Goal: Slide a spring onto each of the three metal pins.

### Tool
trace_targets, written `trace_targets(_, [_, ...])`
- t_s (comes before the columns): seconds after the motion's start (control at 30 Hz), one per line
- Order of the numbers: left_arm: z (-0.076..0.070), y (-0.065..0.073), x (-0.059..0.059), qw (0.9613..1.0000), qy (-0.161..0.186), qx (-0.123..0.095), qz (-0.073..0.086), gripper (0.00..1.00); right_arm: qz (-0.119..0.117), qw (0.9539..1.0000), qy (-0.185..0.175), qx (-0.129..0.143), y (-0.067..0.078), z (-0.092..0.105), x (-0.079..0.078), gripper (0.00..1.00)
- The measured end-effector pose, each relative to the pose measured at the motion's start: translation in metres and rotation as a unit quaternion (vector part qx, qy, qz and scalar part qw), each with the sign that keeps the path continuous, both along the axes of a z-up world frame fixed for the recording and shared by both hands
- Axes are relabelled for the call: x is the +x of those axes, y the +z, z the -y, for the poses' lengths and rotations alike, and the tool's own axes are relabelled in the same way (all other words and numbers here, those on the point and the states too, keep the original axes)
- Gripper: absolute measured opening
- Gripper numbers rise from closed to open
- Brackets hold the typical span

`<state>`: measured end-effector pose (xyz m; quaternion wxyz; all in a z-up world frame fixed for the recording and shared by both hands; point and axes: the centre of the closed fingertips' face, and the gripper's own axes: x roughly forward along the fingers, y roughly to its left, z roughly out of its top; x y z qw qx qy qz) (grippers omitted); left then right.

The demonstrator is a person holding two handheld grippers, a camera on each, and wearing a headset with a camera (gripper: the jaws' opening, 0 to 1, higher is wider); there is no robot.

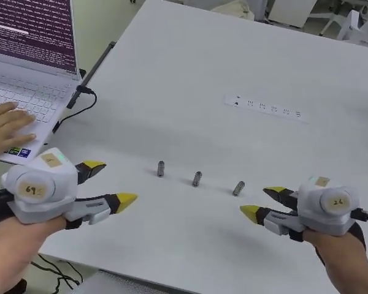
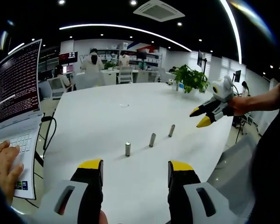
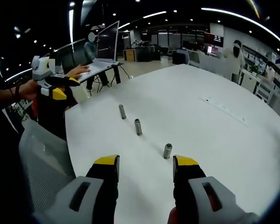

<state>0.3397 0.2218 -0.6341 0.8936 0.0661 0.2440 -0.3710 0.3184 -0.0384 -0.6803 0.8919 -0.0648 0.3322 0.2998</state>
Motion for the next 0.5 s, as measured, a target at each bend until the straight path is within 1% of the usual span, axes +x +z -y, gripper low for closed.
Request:
trace_targets(0.13, [0.000, 0.000, 0.000, 1.0000, -0.002, 0.002, 0.000, 0.52, 0.001, 0.9999, -0.009, 0.005, 0.002, 0.002, -0.011, 0.46])
trace_targets(0.2, [0.000, 0.001, 0.000, 1.0000, -0.004, 0.004, 0.000, 0.52, -0.005, 0.9998, -0.013, 0.012, 0.002, 0.003, -0.019, 0.49])
trace_targets(0.3, [0.001, 0.001, -0.002, 1.0000, -0.007, 0.005, 0.000, 0.53, -0.008, 0.9998, -0.016, 0.013, 0.001, 0.004, -0.027, 0.52])
trace_targets(0.5, [0.001, 0.000, -0.005, 0.9999, -0.010, 0.007, -0.002, 0.55, -0.015, 0.9993, -0.027, 0.022, 0.001, 0.006, -0.040, 0.56])
